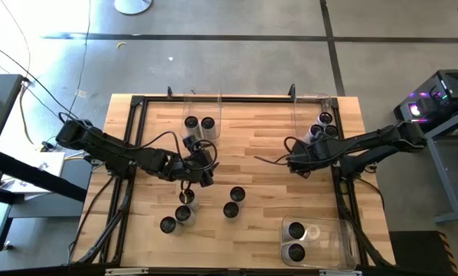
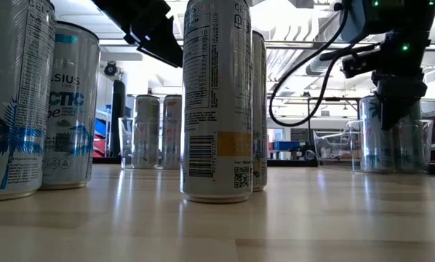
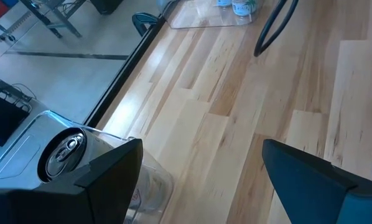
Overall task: Sort soda cans
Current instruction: Adjust the top right transparent bin
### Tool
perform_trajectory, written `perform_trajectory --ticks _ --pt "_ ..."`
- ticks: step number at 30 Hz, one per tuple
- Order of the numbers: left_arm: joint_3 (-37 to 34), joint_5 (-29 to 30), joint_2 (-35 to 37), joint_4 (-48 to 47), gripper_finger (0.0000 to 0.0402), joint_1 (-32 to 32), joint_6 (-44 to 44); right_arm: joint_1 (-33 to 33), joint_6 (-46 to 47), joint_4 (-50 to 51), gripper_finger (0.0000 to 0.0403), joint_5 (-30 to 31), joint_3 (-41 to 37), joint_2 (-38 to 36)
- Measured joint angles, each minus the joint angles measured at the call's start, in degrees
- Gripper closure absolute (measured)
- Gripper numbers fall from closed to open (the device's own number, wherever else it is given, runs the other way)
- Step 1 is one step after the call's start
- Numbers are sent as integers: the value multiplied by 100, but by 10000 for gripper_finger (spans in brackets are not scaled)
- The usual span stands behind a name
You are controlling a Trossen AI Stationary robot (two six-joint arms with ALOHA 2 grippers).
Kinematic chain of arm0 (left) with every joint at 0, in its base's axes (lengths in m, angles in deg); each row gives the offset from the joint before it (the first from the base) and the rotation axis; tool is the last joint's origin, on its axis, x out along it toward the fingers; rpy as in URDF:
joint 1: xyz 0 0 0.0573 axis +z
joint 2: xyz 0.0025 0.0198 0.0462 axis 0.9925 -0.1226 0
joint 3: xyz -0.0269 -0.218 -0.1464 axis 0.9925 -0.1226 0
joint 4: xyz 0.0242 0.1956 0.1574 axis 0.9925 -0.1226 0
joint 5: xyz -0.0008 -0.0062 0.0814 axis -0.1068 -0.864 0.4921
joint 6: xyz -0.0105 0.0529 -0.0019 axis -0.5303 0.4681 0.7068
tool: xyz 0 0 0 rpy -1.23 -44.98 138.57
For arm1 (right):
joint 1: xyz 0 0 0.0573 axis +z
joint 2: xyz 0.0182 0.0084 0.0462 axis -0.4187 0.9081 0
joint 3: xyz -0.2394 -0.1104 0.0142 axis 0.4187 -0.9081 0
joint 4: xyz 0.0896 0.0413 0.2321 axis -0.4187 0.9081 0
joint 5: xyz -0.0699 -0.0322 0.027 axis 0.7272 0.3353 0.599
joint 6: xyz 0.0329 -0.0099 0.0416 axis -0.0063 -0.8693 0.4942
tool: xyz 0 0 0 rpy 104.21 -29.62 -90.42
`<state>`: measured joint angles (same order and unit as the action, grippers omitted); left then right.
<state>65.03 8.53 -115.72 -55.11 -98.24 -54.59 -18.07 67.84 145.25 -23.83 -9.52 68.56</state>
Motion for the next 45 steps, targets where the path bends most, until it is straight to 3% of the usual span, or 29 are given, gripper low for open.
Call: perform_trajectory --ticks 7,16,21,30,45 --pt "0 45 0 -12 78 0 13 2 -118 41 111 110 0 -2" --pt "0 98 0 -32 78 -28 -11 115 -143 84 125 -712 406 -7" --pt "0 98 0 -39 78 -26 -39 204 115 -126 185 -732 137 -4" --pt "0 96 0 -43 78 -63 -50 348 421 -986 385 -469 -665 -2" --pt "0 94 0 -45 78 -61 0 -514 455 -1076 399 570 -951 -2"
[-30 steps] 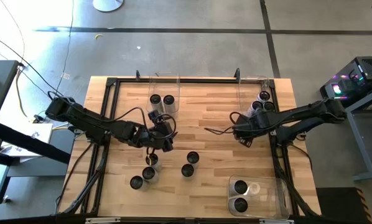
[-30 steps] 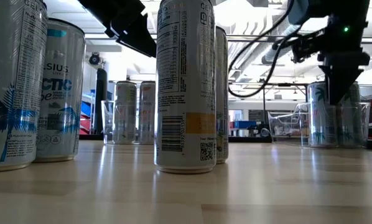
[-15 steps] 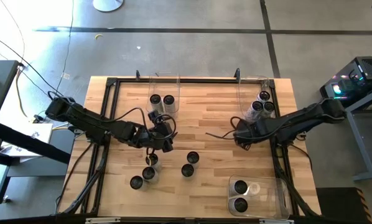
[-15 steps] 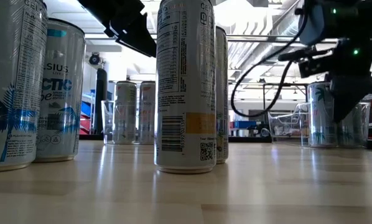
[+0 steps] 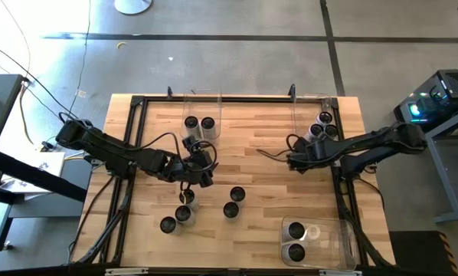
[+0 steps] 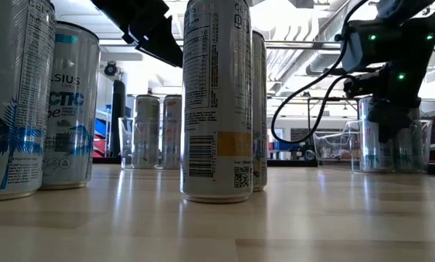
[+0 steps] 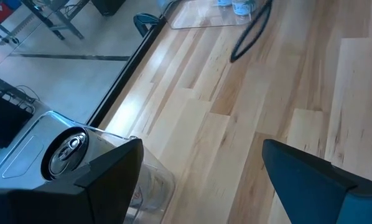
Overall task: Sort soda cans
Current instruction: Adjust the top right transparent bin, then put the white/yellow soda can into the top left transparent bin
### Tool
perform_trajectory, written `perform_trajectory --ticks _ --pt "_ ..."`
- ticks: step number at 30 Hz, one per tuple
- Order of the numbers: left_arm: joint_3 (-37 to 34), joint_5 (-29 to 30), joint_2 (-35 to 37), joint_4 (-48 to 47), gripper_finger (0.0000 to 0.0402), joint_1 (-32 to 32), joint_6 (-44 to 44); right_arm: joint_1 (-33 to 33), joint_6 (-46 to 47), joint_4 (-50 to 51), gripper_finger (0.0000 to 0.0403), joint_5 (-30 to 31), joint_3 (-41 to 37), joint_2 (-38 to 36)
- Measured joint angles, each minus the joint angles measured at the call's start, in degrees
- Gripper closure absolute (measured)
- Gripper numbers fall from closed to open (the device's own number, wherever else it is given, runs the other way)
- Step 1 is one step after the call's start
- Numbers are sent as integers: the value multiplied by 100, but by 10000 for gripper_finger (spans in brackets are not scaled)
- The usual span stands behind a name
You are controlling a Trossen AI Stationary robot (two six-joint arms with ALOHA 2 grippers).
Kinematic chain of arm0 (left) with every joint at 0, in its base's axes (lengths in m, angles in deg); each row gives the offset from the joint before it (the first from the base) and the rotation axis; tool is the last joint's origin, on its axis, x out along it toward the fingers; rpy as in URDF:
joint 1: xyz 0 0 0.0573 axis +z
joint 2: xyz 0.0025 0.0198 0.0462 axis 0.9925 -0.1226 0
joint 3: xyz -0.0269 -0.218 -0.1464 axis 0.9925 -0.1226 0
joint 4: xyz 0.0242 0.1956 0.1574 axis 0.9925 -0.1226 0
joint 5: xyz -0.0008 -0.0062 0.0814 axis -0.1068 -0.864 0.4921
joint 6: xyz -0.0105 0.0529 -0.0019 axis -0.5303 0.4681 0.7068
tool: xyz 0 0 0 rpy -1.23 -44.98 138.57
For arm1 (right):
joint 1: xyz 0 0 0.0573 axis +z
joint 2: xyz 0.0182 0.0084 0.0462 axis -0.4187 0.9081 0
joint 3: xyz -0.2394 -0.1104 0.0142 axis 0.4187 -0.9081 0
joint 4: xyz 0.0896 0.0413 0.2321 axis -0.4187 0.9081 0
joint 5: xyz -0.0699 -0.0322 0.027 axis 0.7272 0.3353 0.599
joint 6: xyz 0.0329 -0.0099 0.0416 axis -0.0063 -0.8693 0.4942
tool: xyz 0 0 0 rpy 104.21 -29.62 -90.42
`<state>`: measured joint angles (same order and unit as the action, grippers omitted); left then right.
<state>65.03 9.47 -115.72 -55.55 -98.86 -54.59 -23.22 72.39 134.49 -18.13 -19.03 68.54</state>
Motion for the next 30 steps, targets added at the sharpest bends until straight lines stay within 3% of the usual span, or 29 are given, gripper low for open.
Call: perform_trajectory --ticks 9,17,23,26,28,30 --pt "0 0 0 -2 78 2 2 -384 -132 -98 402 93 7 0" --pt "0 109 0 -4 78 -109 4 92 71 6 402 -405 510 0" --pt "0 811 35 -181 78 -745 6 708 197 -44 402 -263 1184 0" --pt "0 1499 163 -294 78 -1152 -63 1036 129 -176 402 108 1490 0" --pt "0 1952 300 -409 78 -1432 -95 1221 -70 -443 402 334 1641 -4" --pt "2 1992 503 -695 78 -1698 -80 1362 -382 -1020 402 379 1700 -4"
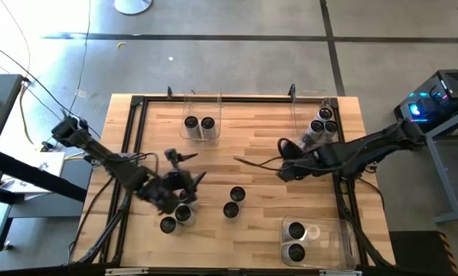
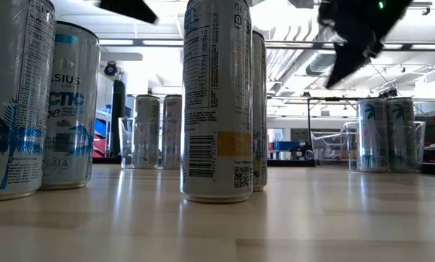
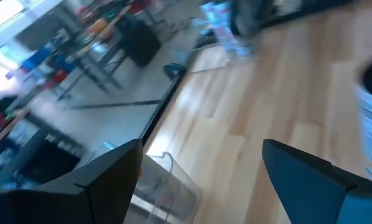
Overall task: Sort soda cans
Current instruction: Put the white/yellow soda can into the top left transparent bin
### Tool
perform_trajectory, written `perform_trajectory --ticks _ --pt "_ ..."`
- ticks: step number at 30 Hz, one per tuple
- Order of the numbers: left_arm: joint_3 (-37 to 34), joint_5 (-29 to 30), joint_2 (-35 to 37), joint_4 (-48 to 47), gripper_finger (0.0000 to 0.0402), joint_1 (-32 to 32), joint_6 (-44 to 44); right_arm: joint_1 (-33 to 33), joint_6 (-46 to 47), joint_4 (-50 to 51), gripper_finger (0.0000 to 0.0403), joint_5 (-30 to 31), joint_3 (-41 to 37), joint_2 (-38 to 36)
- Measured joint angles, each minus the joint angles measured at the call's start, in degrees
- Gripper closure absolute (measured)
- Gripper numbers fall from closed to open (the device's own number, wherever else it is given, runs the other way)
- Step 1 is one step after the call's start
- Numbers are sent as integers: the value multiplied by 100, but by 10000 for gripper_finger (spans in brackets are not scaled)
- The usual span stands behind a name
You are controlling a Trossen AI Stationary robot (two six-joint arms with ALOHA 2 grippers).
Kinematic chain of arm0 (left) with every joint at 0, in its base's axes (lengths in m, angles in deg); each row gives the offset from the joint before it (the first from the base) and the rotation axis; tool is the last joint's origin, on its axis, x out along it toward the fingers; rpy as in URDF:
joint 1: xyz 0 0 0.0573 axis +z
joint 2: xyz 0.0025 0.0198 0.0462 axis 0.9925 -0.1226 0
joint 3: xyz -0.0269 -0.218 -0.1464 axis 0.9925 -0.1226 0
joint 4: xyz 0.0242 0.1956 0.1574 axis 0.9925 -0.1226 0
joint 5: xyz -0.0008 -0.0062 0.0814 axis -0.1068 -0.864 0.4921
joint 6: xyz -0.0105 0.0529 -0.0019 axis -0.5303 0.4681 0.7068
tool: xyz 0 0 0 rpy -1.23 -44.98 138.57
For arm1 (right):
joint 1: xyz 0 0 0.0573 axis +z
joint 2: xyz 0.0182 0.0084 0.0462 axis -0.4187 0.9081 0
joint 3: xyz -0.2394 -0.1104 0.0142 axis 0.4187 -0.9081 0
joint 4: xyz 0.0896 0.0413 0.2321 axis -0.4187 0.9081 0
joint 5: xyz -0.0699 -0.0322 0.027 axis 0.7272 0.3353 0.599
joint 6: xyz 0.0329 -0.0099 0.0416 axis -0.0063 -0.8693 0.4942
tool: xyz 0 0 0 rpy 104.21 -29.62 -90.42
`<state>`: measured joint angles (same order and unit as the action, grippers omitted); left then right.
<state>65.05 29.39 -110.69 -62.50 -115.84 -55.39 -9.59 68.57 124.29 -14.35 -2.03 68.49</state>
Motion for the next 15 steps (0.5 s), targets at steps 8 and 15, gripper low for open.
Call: perform_trajectory --ticks 8,15 --pt "-975 -767 1209 -84 78 -522 -424 0 -2111 -3663 386 -1732 -432 83" --pt "-2251 -1266 1849 1843 78 -507 -698 -310 -2865 -5035 246 -3379 -442 526"
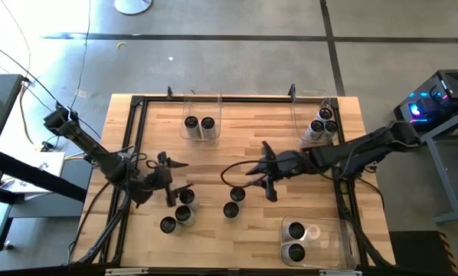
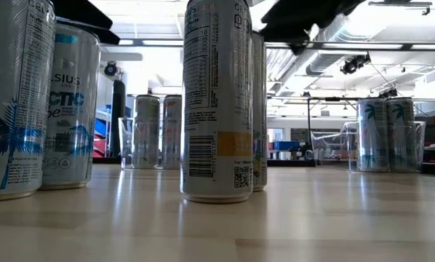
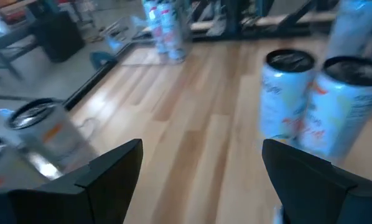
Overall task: Sort soda cans
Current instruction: Put the white/yellow soda can into the top left transparent bin
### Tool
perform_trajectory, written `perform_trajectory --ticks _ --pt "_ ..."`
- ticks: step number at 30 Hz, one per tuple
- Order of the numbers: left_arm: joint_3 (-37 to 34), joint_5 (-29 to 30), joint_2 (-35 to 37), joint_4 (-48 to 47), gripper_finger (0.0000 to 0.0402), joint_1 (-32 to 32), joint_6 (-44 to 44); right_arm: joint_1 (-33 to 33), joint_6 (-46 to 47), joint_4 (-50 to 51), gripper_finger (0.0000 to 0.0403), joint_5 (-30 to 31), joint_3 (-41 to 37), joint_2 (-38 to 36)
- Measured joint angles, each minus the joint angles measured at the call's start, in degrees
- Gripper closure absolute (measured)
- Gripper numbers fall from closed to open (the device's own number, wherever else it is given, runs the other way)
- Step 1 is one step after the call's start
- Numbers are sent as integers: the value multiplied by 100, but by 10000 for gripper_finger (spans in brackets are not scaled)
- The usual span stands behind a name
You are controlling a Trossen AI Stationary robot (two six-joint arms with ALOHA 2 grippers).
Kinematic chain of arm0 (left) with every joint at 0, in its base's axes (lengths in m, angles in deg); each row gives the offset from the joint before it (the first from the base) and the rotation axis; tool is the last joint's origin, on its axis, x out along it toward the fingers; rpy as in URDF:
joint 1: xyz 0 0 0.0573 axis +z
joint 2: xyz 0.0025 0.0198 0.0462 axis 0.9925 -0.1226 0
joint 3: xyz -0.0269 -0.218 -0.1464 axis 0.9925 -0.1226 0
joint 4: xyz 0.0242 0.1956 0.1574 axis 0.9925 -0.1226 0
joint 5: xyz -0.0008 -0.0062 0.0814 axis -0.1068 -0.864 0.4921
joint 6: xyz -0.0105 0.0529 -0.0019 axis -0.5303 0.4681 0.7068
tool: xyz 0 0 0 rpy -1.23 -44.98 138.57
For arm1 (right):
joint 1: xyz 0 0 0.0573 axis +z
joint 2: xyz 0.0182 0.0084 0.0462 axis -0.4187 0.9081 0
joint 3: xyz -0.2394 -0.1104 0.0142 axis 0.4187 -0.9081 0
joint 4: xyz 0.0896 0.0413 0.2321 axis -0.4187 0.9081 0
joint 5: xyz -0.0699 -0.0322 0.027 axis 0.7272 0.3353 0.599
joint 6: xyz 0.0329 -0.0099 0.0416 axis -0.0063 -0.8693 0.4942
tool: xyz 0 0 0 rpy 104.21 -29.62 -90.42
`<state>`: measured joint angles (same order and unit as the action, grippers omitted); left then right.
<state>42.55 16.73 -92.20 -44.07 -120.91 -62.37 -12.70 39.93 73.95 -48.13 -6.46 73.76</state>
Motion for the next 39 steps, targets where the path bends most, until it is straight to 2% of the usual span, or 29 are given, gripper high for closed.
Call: perform_trajectory --ticks 5,7,10,15,20,28,31,35,39 --pt "-183 -188 4 733 78 141 236 -175 -511 -466 122 -1051 -3 361" --pt "-167 -358 4 881 78 247 292 -171 -706 -533 90 -1321 -3 428" --pt "-64 -575 4 1035 78 410 437 -148 -854 -545 67 -1391 -3 446" --pt "71 -700 4 1360 78 729 711 -23 -1171 -708 65 -1327 -1 535" --pt "80 -717 4 1603 78 920 827 11 -1332 -1038 65 -1338 0 931" --pt "80 -693 4 1623 78 944 746 11 -1406 -1562 65 -1306 2 1496" --pt "80 -695 4 1636 78 944 726 11 -1407 -1568 67 -1046 2 1667" --pt "80 -695 4 1641 78 944 730 11 -1407 -1637 90 -1002 2 1783" --pt "80 -695 4 1643 78 944 730 3 -1407 -1737 138 -998 2 1808"
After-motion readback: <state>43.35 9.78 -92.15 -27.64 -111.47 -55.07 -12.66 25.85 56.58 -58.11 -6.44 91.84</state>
